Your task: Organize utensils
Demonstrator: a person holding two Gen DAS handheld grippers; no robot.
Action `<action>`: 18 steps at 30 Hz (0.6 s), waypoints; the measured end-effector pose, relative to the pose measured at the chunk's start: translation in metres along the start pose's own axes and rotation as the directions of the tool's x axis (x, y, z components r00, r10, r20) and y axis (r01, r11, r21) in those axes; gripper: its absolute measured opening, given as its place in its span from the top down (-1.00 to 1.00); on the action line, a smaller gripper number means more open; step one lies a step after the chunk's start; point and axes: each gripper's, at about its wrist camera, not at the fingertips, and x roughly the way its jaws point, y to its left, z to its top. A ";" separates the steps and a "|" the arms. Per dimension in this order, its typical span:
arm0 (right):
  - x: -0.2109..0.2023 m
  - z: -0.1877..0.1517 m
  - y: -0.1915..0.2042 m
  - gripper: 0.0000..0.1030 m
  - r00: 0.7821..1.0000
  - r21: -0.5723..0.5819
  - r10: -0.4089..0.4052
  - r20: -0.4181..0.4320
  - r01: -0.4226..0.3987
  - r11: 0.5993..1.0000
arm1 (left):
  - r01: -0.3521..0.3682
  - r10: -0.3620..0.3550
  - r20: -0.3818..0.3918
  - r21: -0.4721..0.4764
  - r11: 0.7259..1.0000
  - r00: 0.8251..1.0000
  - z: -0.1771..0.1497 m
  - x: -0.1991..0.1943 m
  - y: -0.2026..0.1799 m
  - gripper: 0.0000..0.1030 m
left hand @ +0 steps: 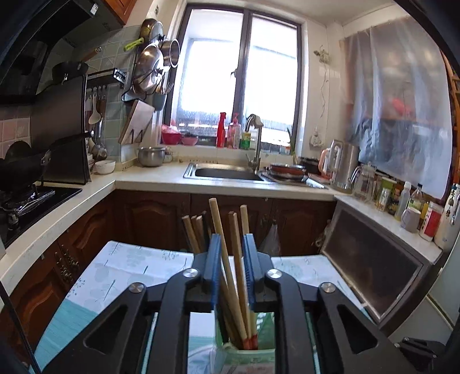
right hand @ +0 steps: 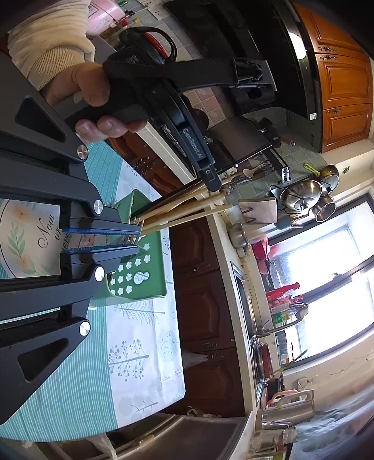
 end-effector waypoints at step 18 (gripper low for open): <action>-0.026 -0.035 0.057 0.86 0.998 -0.059 0.002 -0.070 -0.006 0.998 | -0.072 0.042 -0.364 -0.069 0.995 0.930 -0.065 -0.071 0.051 0.32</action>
